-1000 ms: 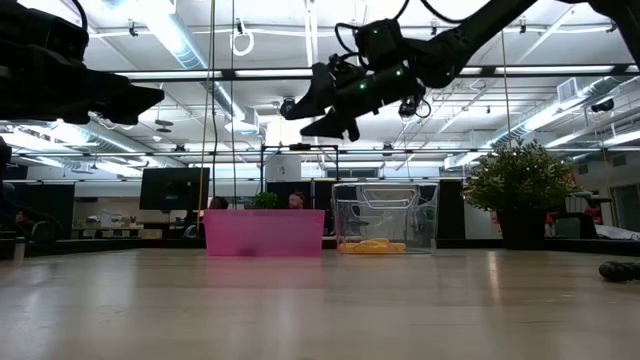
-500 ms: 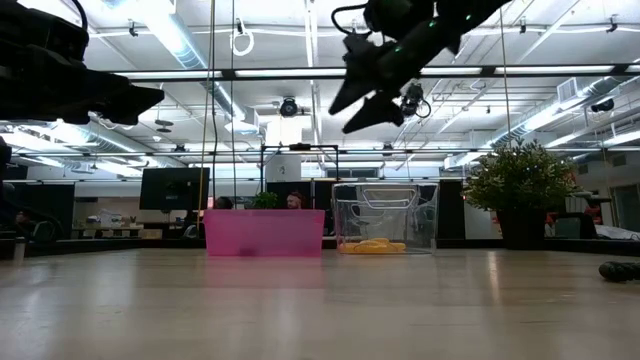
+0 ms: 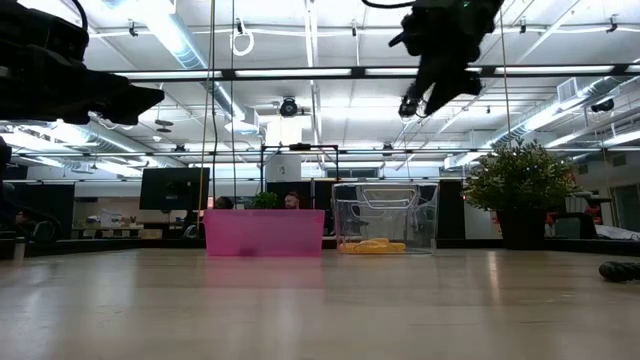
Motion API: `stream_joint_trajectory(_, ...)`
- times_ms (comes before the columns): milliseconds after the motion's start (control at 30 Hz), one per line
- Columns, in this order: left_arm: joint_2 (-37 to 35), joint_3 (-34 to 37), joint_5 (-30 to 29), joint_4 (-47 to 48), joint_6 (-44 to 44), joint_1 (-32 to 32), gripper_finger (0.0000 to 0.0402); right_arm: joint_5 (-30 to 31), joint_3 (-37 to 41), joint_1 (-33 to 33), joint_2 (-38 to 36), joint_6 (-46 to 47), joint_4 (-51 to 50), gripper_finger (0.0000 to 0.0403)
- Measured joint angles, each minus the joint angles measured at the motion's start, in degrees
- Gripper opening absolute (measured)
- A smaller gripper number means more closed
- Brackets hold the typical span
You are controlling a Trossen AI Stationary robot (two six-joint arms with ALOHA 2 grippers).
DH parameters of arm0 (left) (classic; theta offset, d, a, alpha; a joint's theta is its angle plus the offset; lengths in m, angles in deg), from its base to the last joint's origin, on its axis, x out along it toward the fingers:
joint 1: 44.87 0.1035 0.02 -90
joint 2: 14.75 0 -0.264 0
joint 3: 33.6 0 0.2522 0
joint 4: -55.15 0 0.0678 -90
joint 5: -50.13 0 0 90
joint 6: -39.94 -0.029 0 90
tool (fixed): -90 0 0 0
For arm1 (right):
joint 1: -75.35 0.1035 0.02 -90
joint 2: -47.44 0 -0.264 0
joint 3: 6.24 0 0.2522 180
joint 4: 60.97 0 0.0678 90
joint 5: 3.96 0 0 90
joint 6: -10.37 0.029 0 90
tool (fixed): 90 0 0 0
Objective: Sort spring keychains
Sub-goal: Put the black spring keychain into the red bin
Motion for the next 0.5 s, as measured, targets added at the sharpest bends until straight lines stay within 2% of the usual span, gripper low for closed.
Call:
stream_joint_trajectory(200,0.0,0.0,0.0,0.0,0.0,0.0,0.0298,-0.1,0.0,6.2,0.0,6.3,-6.2,0.0221)
stream_joint_trajectory(500,0.0,0.0,0.0,0.0,0.0,0.0,0.0298,1.7,0.0,16.2,0.0,14.6,-6.4,0.0221)
